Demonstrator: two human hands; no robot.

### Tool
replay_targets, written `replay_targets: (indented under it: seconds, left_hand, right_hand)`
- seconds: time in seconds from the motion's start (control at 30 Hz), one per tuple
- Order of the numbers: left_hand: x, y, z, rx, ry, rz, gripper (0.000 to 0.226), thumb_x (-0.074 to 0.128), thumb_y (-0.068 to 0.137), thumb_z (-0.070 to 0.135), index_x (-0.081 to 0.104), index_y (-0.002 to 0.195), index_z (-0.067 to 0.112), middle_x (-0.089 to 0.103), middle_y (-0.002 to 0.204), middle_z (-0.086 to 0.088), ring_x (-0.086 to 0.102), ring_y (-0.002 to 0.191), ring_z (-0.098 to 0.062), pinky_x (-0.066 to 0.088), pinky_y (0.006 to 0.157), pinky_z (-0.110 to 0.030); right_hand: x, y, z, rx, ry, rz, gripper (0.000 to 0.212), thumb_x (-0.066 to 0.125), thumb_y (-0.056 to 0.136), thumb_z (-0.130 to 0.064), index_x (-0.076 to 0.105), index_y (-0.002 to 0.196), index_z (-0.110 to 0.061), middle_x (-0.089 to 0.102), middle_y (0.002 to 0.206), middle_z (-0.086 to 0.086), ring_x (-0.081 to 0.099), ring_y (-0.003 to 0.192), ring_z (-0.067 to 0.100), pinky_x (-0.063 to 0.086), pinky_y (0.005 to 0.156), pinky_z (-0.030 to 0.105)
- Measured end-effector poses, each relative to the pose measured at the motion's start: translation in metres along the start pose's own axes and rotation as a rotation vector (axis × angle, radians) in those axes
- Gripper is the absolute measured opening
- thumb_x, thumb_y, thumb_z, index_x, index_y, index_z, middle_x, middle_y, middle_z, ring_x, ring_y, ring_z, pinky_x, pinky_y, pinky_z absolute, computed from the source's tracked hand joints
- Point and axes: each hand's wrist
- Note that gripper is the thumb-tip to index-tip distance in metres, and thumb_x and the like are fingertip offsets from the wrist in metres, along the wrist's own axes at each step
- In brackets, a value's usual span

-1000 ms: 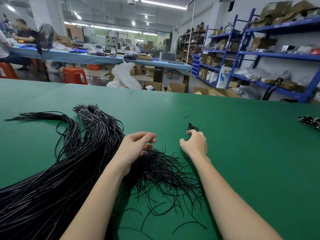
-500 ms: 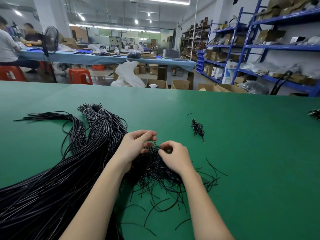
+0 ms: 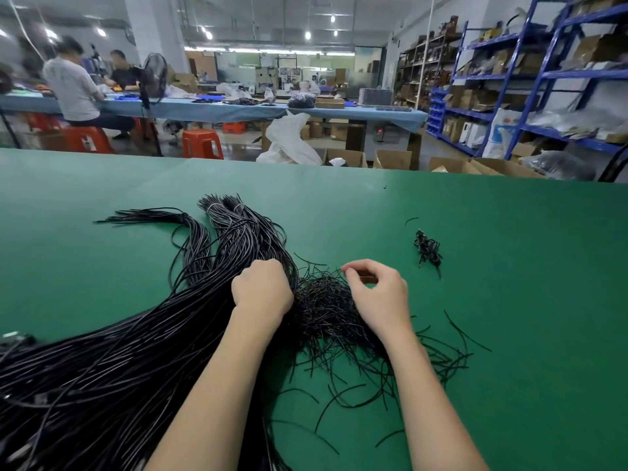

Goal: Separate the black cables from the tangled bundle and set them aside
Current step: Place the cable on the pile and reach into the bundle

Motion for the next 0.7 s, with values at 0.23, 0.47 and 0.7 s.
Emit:
replay_targets:
  seconds: [0.23, 0.47, 0.7]
  left_hand:
    - [-0.012, 0.008, -0.004, -0.065, -0.505, -0.002, 0.012, 0.062, 0.090, 0.025, 0.074, 0.091, 0.020, 0.070, 0.089, -0.004, 0.066, 0.086, -0.025, 0.050, 0.076, -0.029]
    - [-0.024, 0.010, 0.004, -0.111, -1.611, -0.340, 0.005, 0.068, 0.093, 0.008, 0.067, 0.088, 0.008, 0.063, 0.058, 0.002, 0.055, 0.052, -0.008, 0.050, 0.051, -0.017]
    - [-0.022, 0.007, 0.001, 0.120, -1.308, -0.177, 0.010, 0.066, 0.095, 0.025, 0.073, 0.095, 0.018, 0.072, 0.079, 0.009, 0.050, 0.060, -0.007, 0.039, 0.056, -0.021]
  right_hand:
    - [0.003, -0.001, -0.009, -0.003, 0.101, -0.063, 0.015, 0.068, 0.093, -0.024, 0.077, 0.083, -0.031, 0.073, 0.079, -0.025, 0.065, 0.075, -0.008, 0.045, 0.066, 0.004]
    - [-0.006, -0.004, -0.040, -0.001, 0.168, -0.500, 0.027, 0.072, 0.084, -0.055, 0.075, 0.098, -0.031, 0.079, 0.092, -0.012, 0.068, 0.077, 0.000, 0.051, 0.077, 0.022]
    - [-0.021, 0.000, -0.057, 0.255, 0.517, -0.555, 0.009, 0.063, 0.098, -0.013, 0.066, 0.089, -0.014, 0.071, 0.070, 0.000, 0.056, 0.054, 0.007, 0.040, 0.043, 0.014]
Point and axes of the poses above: each hand's wrist, its own y-axis towards the middle knuckle, its own x-axis out of the palm, z = x × y
